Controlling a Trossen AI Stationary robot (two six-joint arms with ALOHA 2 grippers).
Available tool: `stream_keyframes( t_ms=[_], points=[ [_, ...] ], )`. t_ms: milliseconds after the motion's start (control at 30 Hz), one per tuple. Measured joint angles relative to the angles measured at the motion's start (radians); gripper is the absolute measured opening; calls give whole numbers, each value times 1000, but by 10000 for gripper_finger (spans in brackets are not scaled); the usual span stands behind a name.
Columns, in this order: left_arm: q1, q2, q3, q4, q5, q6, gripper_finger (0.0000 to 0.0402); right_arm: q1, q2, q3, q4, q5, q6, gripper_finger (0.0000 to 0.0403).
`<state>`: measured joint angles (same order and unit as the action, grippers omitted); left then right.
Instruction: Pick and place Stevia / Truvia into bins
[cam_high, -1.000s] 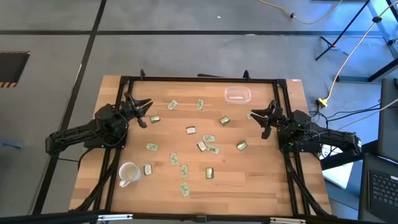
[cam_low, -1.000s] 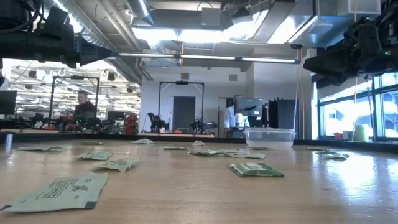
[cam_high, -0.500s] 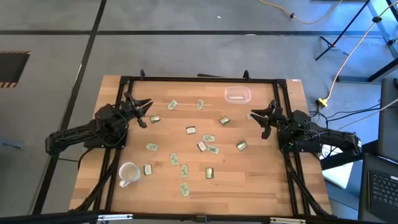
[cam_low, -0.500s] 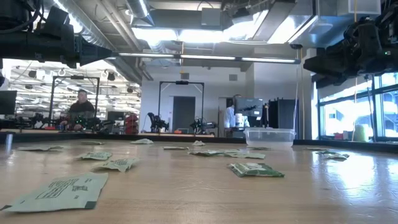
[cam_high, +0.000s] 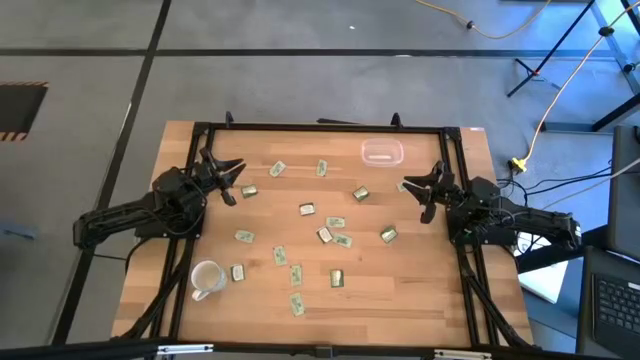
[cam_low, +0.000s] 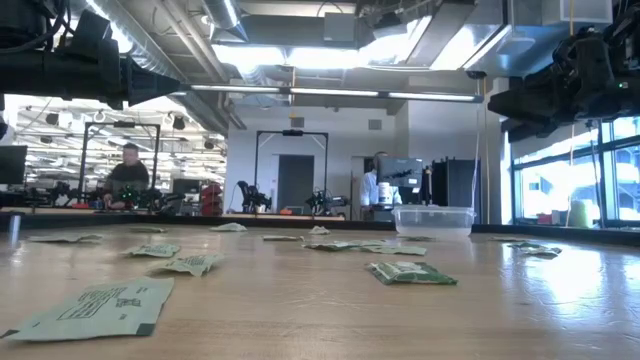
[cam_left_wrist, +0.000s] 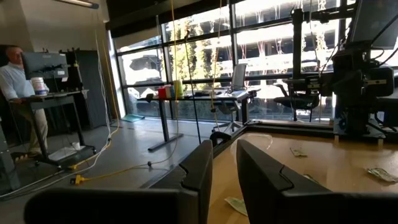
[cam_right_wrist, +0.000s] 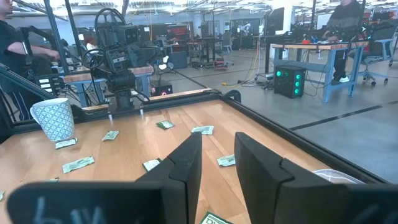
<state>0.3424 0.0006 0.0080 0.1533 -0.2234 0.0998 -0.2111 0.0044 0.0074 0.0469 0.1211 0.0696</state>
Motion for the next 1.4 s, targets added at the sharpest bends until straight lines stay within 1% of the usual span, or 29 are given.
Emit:
stream_keyframes(
  t_ms=[333,433,567,667,767,867,967,1033,1167,1233,1267,1333,1400],
  points=[
    [0,0,0,0,0,0,68,0,0,0,12,1,3,99],
    [0,0,0,0,0,0,68,0,0,0,17,-15,55,99],
    [0,0,0,0,0,0,68,0,-1,2,60,-19,60,99],
    [0,0,0,0,0,0,68,0,1,41,15,-13,57,99],
    [0,0,0,0,0,0,68,0,40,125,-97,34,45,99],
    [0,0,0,0,0,0,68,0,141,241,-234,93,64,99],
    [0,0,0,0,0,0,68,-1,291,364,-386,170,152,99],
    [0,0,0,0,0,0,68,-8,405,444,-490,201,227,99],
    [0,0,0,0,0,0,68,-46,646,586,-700,200,419,99],
    [0,0,0,0,0,0,68,-66,757,638,-782,199,535,99],
    [0,0,0,0,0,0,68,-77,810,658,-815,198,568,99],
    [0,0,0,0,0,0,68,-94,902,685,-836,184,580,99],
    [0,0,0,0,0,0,68,-109,985,696,-819,141,579,99]
  ],
)
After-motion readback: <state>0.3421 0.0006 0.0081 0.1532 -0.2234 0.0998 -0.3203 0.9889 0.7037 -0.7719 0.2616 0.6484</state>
